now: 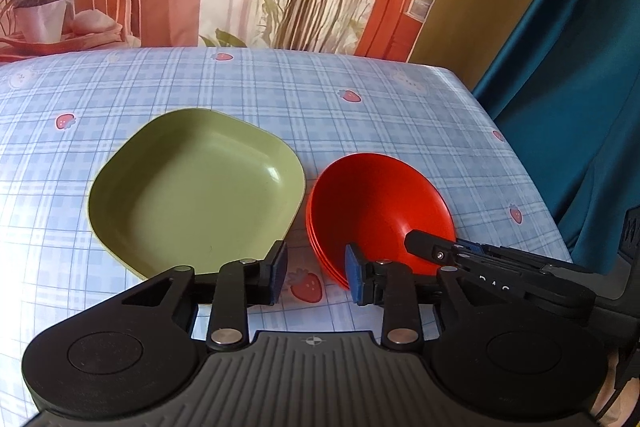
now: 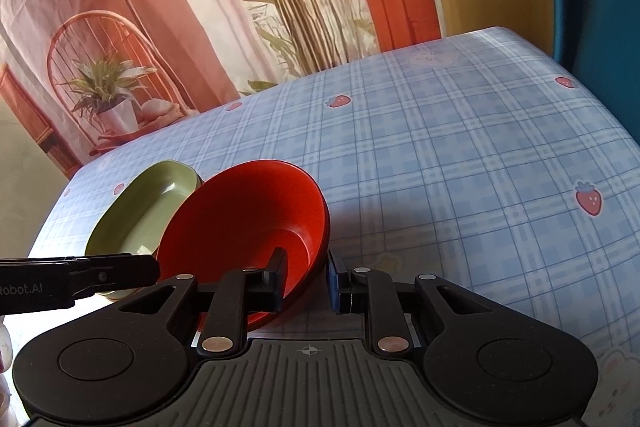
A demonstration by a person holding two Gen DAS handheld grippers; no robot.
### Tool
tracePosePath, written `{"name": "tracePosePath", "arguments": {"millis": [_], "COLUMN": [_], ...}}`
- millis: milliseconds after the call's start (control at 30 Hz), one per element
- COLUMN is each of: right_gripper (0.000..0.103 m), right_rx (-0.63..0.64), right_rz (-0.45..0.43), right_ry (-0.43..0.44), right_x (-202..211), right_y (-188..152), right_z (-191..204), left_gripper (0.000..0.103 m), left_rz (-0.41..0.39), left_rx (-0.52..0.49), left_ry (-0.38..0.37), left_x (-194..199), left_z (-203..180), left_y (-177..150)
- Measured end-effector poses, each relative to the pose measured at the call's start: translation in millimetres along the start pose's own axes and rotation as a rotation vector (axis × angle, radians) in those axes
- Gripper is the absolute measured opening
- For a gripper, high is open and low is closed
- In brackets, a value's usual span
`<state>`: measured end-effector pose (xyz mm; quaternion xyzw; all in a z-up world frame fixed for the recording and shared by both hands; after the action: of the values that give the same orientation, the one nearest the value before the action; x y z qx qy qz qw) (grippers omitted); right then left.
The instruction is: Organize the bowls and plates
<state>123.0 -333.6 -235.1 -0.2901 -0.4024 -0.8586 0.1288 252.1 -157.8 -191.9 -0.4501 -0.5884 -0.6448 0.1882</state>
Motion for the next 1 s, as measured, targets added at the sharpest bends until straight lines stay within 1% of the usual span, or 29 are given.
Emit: {"name": "tracePosePath", "arguments": {"millis": [133, 367, 500, 700, 900, 1000], "right_gripper": [0.019, 0.019, 0.018, 0.018, 0.018, 0.018], "right_rx": [-0.004, -0.008, -0.009, -0.017, -0.033, -0.037], "right_rz": [-0.002, -0.005, -0.007, -0.013, -0.026, -0.030], "right_ry": [0.006, 0.005, 0.005, 0.005, 0.010, 0.010], "right_x": [0.3, 0.6, 0.4, -0.3, 0.5, 1.3], "right_y": [1.0, 1.4, 1.5, 1.0, -0.8, -0.9], "right_z": [-1.9, -2.3, -2.4, -2.4, -3.3, -3.4], "left_gripper": [0.037, 0.037, 0.037, 0.036, 0.035, 0.029], "left_rz": [0.019, 0.060, 0.077, 0.060, 0.034, 0.017], "left_rx": [0.033, 0.054, 0.086, 0.108, 0.090, 0.058], "left_ry": [-0.019, -0.048, -0.050, -0.047, -0.035, -0.017], "left_x": [-2.6, -14.3, -24.6, -34.4, -39.9, -39.5], "left_z": [2.3, -2.2, -1.1, -4.2, -11.1, -16.0], "left_y": [0.7, -2.8, -2.7, 1.6, 4.7, 3.0]}}
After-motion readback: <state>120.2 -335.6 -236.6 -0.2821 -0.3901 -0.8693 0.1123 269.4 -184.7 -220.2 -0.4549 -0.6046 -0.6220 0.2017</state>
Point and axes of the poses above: each gripper's, at about its wrist camera, not at the fingertips, and x roughly against the way its jaws point, z to its left, y to its top, the point moved 5 cm from there along -x, roughly the way its jaws point, and after that the axes turned 11 degrees about y, right-handed, at the moved point
